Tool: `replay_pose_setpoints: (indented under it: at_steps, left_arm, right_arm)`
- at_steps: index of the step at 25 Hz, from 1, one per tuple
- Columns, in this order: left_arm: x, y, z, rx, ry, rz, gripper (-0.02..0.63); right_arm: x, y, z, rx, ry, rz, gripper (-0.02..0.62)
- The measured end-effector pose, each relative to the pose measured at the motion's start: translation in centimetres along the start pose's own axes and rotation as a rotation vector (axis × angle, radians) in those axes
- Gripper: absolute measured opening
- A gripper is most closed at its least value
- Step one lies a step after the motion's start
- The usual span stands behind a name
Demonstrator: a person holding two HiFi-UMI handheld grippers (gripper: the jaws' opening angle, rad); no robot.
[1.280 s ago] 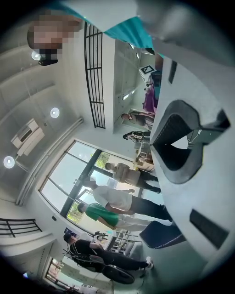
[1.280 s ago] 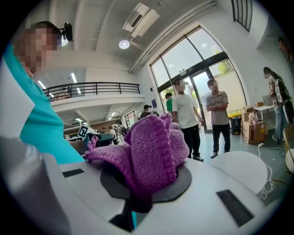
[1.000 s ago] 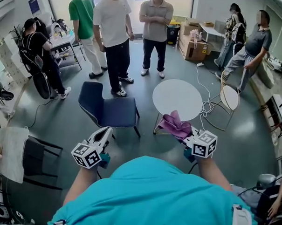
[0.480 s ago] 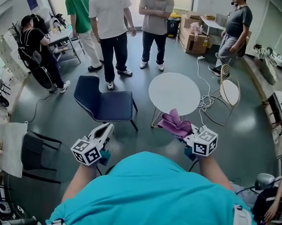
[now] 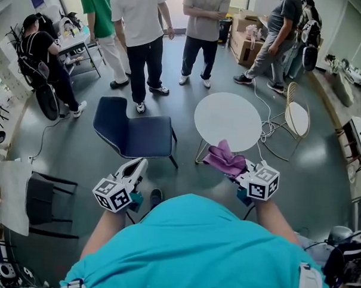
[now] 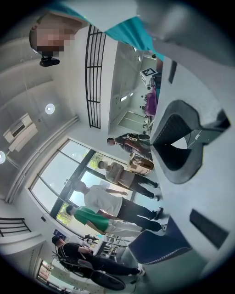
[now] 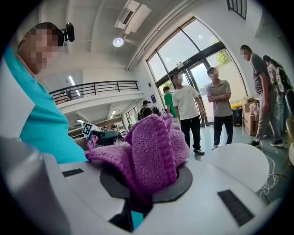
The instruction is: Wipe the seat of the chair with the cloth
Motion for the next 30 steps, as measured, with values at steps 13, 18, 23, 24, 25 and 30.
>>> replay_pose_setpoints:
  at_steps: [13, 18, 23, 24, 25, 30]
  left_arm:
    - [19.7, -10.3, -5.1, 0.056, 0.193, -0.027, 0.003]
    - [24.8, -12.8, -7.5, 0.062, 0.21, -0.024, 0.003]
    - [26.9, -13.0, -10.2, 0.067, 0.19, -0.003, 0.003]
    - [27.3, -13.0, -10.9, 0.072, 0.179, -0.002, 0.003]
    - [27.6, -13.0, -11.6, 0.077, 0.167, 0.0, 0.003]
    - [28.3, -13.0, -15.8, 0.075, 0.058, -0.01, 0.003]
  right_arm:
    - [-3.0, -7.4, -19.6, -0.002, 0.153, 0.0, 0.06]
    - [-4.5, -9.3, -25.2, 0.034, 0.137, 0.025, 0.06]
    - [-8.4, -10.0, -27.0, 0.052, 0.121, 0.007, 0.06]
    - [-9.4, -10.1, -27.2, 0.049, 0.117, 0.0, 0.06]
    - [-10.5, -10.1, -27.4, 0.046, 0.111, -0.008, 0.06]
    - [-17.2, -10.7, -28.6, 0.053, 0.004, -0.003, 0.06]
Point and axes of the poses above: the fingertips, and each gripper's own axes: z backward along the fingers, x to its left, y out of its underside, the point moved 4 cm from there along z, backward along the fingers, and after that the axes turned 4 degrees about z, right-handed, at the moved point
